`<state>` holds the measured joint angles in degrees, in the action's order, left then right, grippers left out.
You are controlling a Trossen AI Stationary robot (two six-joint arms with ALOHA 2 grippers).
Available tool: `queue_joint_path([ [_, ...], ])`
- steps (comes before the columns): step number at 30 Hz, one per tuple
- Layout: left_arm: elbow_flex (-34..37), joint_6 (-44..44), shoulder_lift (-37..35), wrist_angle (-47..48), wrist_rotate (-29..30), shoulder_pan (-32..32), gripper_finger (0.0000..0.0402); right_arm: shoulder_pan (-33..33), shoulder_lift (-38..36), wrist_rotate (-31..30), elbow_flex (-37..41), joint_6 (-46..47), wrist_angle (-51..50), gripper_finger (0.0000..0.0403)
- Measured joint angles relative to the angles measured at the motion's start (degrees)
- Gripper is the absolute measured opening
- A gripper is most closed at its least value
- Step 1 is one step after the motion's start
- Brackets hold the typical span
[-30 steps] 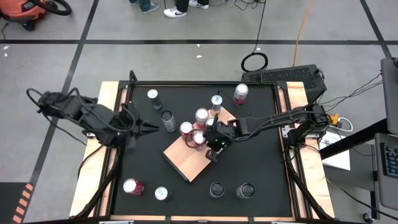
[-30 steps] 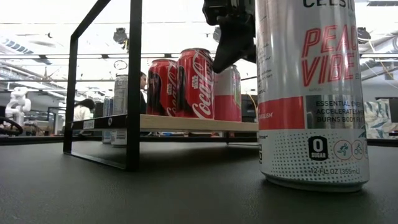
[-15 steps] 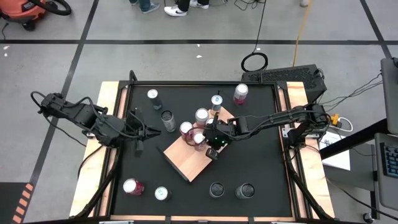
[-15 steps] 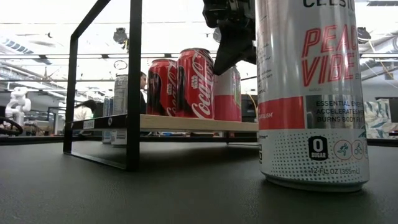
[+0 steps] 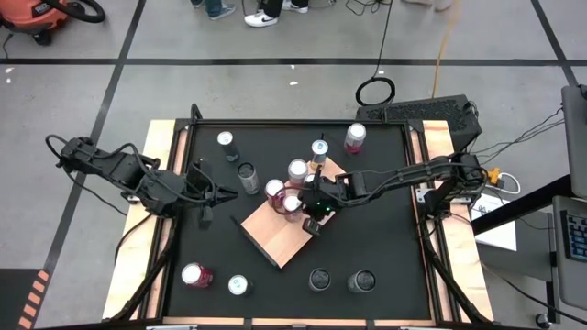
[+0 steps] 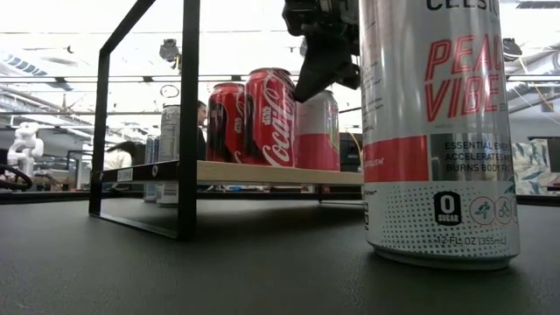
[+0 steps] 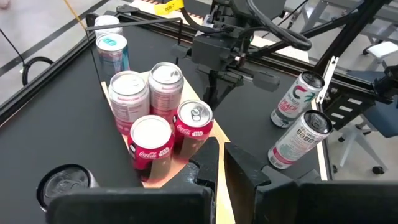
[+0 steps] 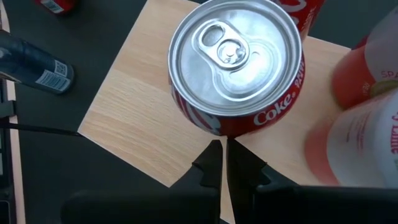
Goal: Place canned beverage on shelf
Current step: Put the top red white soda can on the shelf aligned with the other red white soda can, then put the pink white soda can on the shelf aligned with the other pink white soda cans
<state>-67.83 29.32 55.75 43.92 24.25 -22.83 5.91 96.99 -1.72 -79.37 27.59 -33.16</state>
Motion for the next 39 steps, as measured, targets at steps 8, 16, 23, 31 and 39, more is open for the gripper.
queue_joint_path([
  [8, 0.0, 0.0, 0.0, 0.1, 0.0, 0.0, 0.0028, -0.1, 0.0, -1.5, 0.0, 0.0, 0.0, 0.0000],
  [16, 0.0, 0.0, 0.0, 0.1, 0.0, 0.0, 0.0028, -0.4, 0.0, -1.5, 0.0, -0.6, 0.1, 0.0000],
  [23, 0.0, 0.2, 0.0, 0.1, 0.0, 0.0, 0.0028, -0.5, 0.0, -1.5, 0.0, -0.6, 0.3, 0.0000],
  [31, 0.0, 0.4, 0.0, 0.7, 0.0, 0.0, 0.0028, -0.5, -0.2, -1.1, 0.0, 0.9, -0.5, 0.0000],
  [39, 0.0, 0.4, 0.0, 0.8, -0.1, 0.4, 0.0028, -0.1, -4.0, 2.0, -0.1, 4.2, -4.8, 0.0000],
])
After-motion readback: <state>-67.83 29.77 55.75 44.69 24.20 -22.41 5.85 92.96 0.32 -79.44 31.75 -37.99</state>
